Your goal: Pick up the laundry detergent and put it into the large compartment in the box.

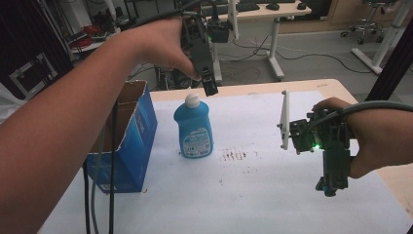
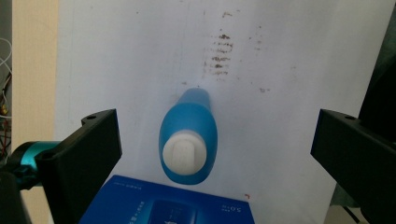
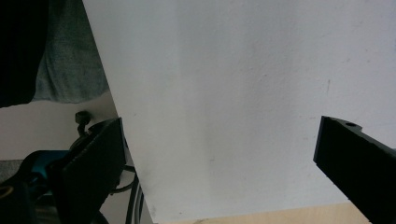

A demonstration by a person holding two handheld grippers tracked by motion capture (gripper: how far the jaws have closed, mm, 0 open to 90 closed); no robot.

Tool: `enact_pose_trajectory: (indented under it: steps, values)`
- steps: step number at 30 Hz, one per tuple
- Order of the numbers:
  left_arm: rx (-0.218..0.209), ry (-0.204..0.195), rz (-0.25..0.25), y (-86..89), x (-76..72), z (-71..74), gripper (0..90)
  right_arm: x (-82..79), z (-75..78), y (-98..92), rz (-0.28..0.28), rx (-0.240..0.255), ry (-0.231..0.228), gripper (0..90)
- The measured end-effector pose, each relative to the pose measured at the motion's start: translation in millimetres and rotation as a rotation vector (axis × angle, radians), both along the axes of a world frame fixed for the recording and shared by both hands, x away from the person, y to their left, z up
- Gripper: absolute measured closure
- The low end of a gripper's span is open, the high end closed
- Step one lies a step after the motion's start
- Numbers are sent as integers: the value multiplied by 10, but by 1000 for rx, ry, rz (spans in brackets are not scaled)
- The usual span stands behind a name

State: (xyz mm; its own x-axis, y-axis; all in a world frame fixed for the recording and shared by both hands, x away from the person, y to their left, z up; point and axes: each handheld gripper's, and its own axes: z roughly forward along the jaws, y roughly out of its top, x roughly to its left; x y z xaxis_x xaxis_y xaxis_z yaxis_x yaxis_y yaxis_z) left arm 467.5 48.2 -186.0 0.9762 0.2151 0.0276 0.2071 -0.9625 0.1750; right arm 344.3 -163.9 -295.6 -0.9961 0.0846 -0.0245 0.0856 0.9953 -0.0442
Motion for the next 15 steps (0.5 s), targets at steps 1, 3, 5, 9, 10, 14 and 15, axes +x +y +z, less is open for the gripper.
enact_pose_trajectory:
  steps: [1, 3, 5, 9, 10, 14, 15]
  values:
    - [-3, 2, 5, 28, -6, -8, 17, -1, 2, 2, -3, -2, 0, 16]
    - [-7, 4, 19, 81, -15, -27, 18, -1, -1, 6, 0, -4, -2, 16]
    - [-10, 6, 26, 141, -22, -56, 18, -5, -2, 8, -3, -5, -4, 16]
    - [-6, 6, 40, 225, -32, -105, 18, -26, -3, 32, 0, -8, 0, 16]
    - [-5, 9, 38, 249, -30, -122, 17, -26, -2, 36, 4, -9, -1, 16]
    - [1, 19, 46, 305, -27, -190, 17, -27, 1, 58, 16, -14, -3, 16]
    - [2, 20, 43, 314, -22, -200, 17, -29, -3, 62, 12, -10, -3, 16]
